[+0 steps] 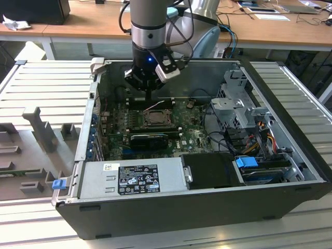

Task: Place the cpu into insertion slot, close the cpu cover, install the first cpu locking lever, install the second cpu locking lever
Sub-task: 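Install the first cpu locking lever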

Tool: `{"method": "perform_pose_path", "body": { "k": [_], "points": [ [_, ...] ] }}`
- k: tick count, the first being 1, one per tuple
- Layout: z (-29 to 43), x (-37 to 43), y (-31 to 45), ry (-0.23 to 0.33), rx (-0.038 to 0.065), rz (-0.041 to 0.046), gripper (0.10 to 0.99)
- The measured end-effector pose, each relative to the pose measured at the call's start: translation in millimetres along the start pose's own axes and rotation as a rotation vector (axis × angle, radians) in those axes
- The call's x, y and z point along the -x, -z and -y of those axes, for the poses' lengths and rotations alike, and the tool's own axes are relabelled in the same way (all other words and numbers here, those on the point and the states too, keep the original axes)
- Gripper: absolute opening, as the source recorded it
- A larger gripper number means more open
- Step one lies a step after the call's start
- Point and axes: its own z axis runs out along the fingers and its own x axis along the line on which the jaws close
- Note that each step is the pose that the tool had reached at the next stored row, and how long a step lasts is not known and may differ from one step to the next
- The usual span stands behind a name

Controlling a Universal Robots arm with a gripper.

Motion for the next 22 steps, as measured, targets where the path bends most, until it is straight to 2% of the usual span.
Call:
{"method": "perform_pose_path", "body": {
  "k": [5,6,7,8,9,10,16,22],
  "points": [
    [0.2,4.9,-0.6,0.000,0.005,0.0001,0.106],
    [0.3,6.2,-0.8,0.000,0.013,0.0002,0.106],
    [0.4,7.5,-1.0,0.000,0.028,0.0006,0.106],
    [0.5,9.6,-1.3,-0.001,0.057,0.0010,0.106],
    [0.6,10.2,-1.8,-0.001,0.065,0.0013,0.106],
    [0.6,10.7,-2.9,-0.001,0.068,0.0017,0.106],
    [1.4,13.3,-11.7,0.016,0.068,-0.0003,0.106],
    [1.6,14.9,-13.5,0.018,0.068,-0.0005,0.106]
  ]
}}
